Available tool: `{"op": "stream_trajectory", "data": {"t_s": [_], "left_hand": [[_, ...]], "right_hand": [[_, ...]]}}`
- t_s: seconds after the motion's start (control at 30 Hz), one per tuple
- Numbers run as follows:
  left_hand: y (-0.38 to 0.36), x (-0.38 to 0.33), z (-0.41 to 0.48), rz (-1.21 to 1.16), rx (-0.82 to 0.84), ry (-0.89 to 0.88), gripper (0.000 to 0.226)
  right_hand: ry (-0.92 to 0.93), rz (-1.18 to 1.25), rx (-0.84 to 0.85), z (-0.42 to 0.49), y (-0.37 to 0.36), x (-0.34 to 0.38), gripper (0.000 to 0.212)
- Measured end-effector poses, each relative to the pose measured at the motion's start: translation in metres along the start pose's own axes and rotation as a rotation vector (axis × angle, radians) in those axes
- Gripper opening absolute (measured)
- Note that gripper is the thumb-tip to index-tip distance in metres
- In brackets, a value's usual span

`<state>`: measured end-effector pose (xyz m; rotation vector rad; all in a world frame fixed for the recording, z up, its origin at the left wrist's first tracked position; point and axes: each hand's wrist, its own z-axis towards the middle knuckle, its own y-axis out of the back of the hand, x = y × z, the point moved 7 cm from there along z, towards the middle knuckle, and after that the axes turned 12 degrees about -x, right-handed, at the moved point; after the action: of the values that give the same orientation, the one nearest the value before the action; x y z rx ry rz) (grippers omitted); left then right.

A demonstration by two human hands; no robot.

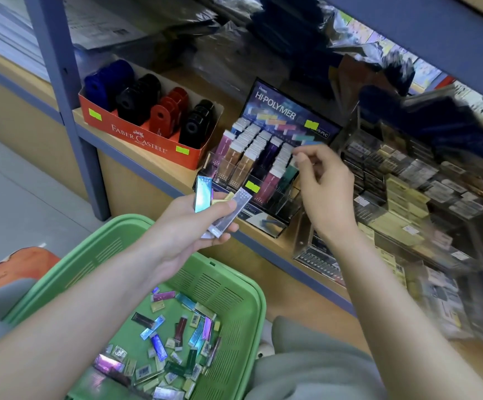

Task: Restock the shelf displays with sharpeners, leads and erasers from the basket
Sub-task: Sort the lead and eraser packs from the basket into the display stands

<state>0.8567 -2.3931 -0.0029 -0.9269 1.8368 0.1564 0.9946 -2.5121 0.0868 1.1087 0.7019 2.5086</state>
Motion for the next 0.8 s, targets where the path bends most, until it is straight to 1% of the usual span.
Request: {"op": "stream_trajectory", "data": {"t_s": [0.03,0.1,0.2,0.23,0.27,0.33,0.4,0.47,0.53,0.63,0.73,0.8], "left_hand": [[0.0,0.0,0.0,-0.011,-0.004,0.008,0.02],[0.0,0.001,0.0,-0.023,-0.007,0.03,0.02],[-0.004,0.003,-0.001,-0.034,0.011,0.091,0.017],[-0.005,0.004,-0.002,-0.044,0.023,0.115,0.018],[-0.005,0.006,-0.003,-0.054,0.036,0.139,0.019],[-0.006,0.008,-0.005,-0.063,0.066,0.178,0.022],[-0.008,0.01,-0.008,-0.07,0.108,0.203,0.025],[-0.009,0.01,-0.009,-0.073,0.133,0.21,0.027],[-0.009,0.01,-0.01,-0.07,0.139,0.221,0.028],[-0.011,0.012,-0.012,-0.047,0.138,0.231,0.023],[-0.009,0.013,-0.011,0.017,0.097,0.211,0.023],[-0.006,0.012,-0.009,0.046,0.061,0.198,0.027]], "right_hand": [[-0.036,0.072,0.058,-0.007,-0.003,0.005,0.016],[-0.068,0.166,0.236,-0.021,-0.014,0.015,0.022],[-0.113,0.168,0.606,-0.049,-0.037,0.021,0.042],[-0.118,0.16,0.702,-0.057,-0.043,0.021,0.046],[-0.125,0.17,0.748,-0.063,-0.046,0.022,0.047],[-0.156,0.214,0.71,-0.065,-0.045,0.02,0.043],[-0.172,0.222,0.638,-0.062,-0.04,0.016,0.032],[-0.16,0.207,0.619,-0.062,-0.036,0.014,0.025],[-0.139,0.185,0.609,-0.064,-0.032,0.014,0.026],[-0.112,0.134,0.581,-0.065,-0.027,0.013,0.021],[-0.075,0.074,0.563,-0.067,-0.018,0.01,0.024],[-0.066,0.032,0.533,-0.067,-0.007,0.006,0.025]]}}
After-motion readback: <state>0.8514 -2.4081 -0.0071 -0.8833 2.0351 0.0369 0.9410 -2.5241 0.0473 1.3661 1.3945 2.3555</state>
